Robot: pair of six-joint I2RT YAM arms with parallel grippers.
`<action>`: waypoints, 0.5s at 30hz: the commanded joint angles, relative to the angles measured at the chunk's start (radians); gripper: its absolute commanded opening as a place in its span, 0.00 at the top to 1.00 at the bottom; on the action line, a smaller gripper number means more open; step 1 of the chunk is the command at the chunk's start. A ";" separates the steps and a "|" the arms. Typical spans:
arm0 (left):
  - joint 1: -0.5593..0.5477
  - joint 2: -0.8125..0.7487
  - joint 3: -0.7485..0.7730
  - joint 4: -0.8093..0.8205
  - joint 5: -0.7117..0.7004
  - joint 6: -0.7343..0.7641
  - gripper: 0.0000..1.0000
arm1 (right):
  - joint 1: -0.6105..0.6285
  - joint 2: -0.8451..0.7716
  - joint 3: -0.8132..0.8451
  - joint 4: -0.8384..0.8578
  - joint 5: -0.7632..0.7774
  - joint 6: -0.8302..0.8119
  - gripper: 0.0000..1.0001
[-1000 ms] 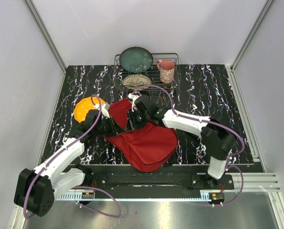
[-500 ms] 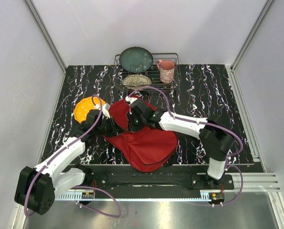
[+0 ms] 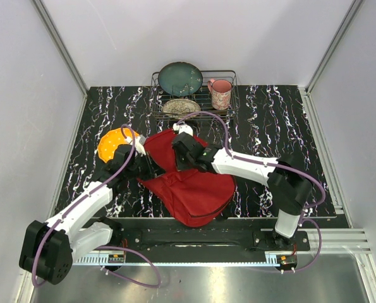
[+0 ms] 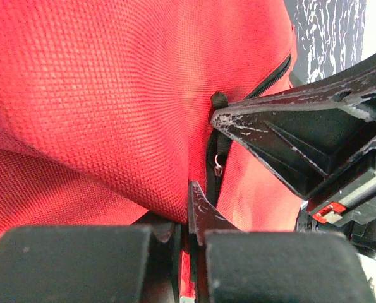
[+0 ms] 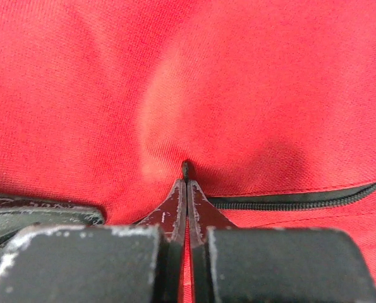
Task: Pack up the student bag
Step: Zip the student bag at the center of the board.
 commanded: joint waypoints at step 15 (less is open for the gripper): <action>0.020 -0.058 0.008 -0.015 -0.005 0.041 1.00 | -0.115 -0.154 -0.083 0.001 0.232 -0.023 1.00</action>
